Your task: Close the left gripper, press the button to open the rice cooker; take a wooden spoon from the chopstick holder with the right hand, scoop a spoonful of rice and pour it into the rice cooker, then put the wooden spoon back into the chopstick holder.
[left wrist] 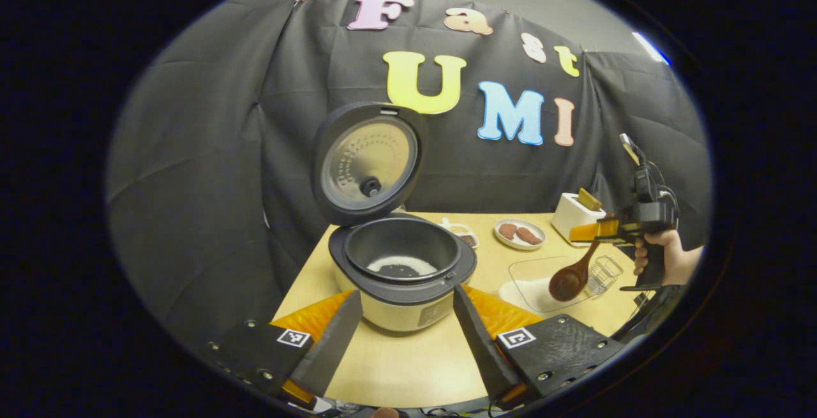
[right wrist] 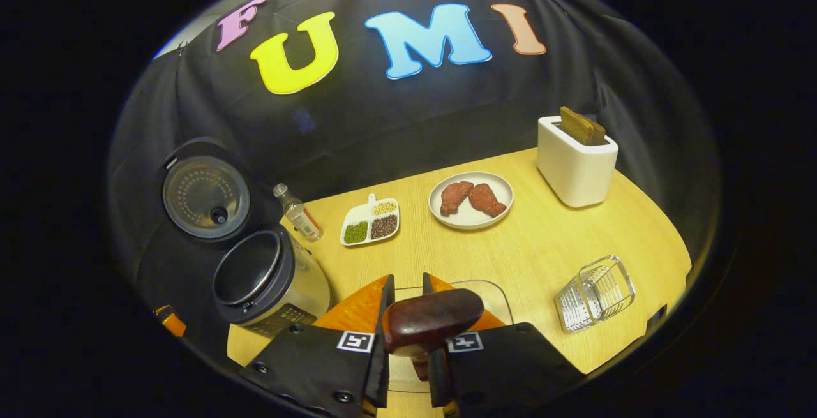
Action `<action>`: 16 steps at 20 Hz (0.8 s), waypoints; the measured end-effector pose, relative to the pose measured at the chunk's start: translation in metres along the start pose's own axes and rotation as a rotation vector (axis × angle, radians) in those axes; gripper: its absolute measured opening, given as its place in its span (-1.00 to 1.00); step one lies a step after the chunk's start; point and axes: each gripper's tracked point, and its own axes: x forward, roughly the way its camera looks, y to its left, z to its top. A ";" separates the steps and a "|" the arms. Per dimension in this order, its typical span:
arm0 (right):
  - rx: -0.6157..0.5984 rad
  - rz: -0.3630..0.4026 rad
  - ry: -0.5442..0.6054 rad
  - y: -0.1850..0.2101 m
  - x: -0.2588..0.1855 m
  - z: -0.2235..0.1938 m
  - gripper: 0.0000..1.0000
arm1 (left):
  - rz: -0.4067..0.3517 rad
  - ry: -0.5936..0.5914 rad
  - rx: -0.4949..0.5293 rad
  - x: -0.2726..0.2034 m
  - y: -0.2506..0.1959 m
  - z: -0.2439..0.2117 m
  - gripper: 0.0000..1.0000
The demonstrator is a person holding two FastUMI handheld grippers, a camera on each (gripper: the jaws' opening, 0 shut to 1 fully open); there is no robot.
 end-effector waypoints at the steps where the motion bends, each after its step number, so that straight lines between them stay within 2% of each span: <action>1: 0.002 -0.001 0.011 0.003 0.005 -0.006 -0.50 | 0.008 0.002 -0.002 -0.001 0.004 -0.002 0.81; 5: 0.048 0.008 0.090 0.013 0.026 -0.035 -0.50 | 0.045 0.004 -0.018 -0.005 0.019 -0.004 0.80; 6: 0.060 0.011 0.096 0.016 0.028 -0.038 -0.50 | 0.052 0.001 -0.023 -0.006 0.022 -0.004 0.72; 7: 0.075 0.006 0.087 0.019 0.030 -0.037 -0.50 | 0.059 -0.001 -0.028 -0.007 0.023 -0.003 0.72; 10: 0.123 0.016 0.109 0.026 0.032 -0.044 -0.47 | 0.074 0.001 -0.036 -0.014 0.027 -0.008 0.90; 13: 0.206 0.029 0.136 0.034 0.035 -0.046 -0.50 | 0.086 0.003 -0.038 -0.017 0.031 -0.012 0.73; 14: 0.226 0.032 0.143 0.036 0.037 -0.047 -0.50 | 0.090 0.002 -0.040 -0.018 0.032 -0.011 0.81; 15: 0.251 0.045 0.157 0.040 0.036 -0.047 -0.50 | 0.094 0.001 -0.044 -0.017 0.033 -0.011 0.73; 16: 0.280 0.055 0.169 0.044 0.035 -0.048 -0.46 | 0.096 -0.001 -0.048 -0.018 0.034 -0.009 0.81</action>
